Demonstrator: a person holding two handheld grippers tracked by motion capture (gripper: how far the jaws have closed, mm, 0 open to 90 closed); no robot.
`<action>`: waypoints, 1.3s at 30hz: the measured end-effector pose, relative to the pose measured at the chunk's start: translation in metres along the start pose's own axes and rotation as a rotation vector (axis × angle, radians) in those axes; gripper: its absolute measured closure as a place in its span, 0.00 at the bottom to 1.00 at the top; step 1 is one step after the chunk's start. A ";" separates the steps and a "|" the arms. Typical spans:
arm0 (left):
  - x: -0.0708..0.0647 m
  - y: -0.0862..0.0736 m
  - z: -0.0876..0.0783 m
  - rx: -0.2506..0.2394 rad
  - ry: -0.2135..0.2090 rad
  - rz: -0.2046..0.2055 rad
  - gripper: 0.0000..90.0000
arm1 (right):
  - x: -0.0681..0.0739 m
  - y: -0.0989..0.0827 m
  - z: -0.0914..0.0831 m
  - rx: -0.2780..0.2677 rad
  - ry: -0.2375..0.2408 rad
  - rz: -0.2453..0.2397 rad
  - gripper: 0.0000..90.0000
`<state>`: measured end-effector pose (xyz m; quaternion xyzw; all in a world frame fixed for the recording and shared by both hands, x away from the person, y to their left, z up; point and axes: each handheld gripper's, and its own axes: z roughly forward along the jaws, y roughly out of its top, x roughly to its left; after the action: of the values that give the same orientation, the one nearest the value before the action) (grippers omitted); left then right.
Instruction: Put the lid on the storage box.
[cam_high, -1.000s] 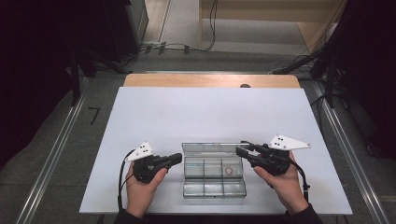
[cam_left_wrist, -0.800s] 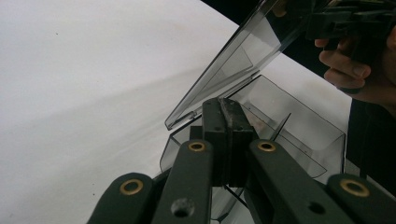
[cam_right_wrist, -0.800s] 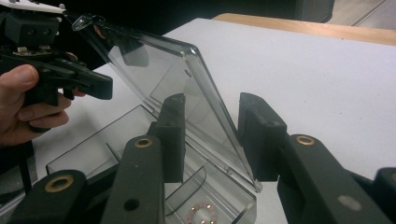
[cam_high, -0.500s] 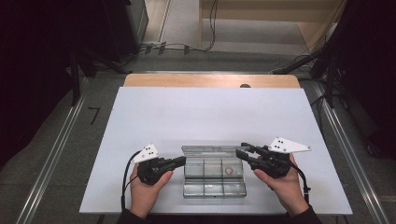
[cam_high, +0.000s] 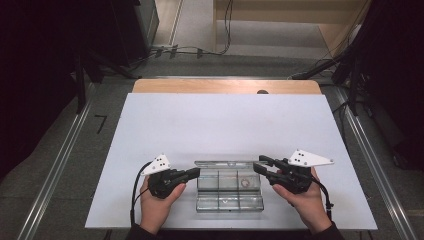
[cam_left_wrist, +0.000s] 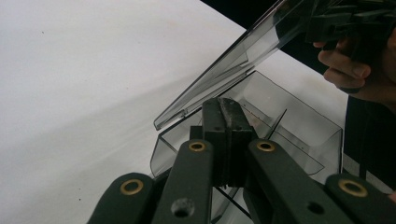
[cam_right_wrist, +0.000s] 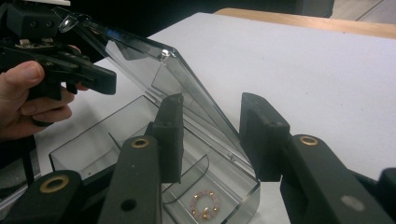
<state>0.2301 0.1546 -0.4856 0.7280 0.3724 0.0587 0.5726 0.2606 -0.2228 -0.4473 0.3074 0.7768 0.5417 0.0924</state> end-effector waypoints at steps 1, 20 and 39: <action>0.000 0.000 0.000 -0.001 -0.002 -0.001 0.99 | 0.000 0.000 0.000 0.000 0.000 0.001 0.65; 0.000 0.000 0.001 -0.003 0.005 -0.004 0.99 | 0.000 -0.003 -0.001 0.024 0.017 0.003 0.60; -0.001 0.000 -0.001 -0.007 -0.007 -0.004 0.99 | -0.005 -0.012 -0.013 0.029 0.005 0.010 0.52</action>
<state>0.2290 0.1551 -0.4851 0.7255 0.3715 0.0564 0.5766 0.2539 -0.2381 -0.4538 0.3111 0.7833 0.5318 0.0832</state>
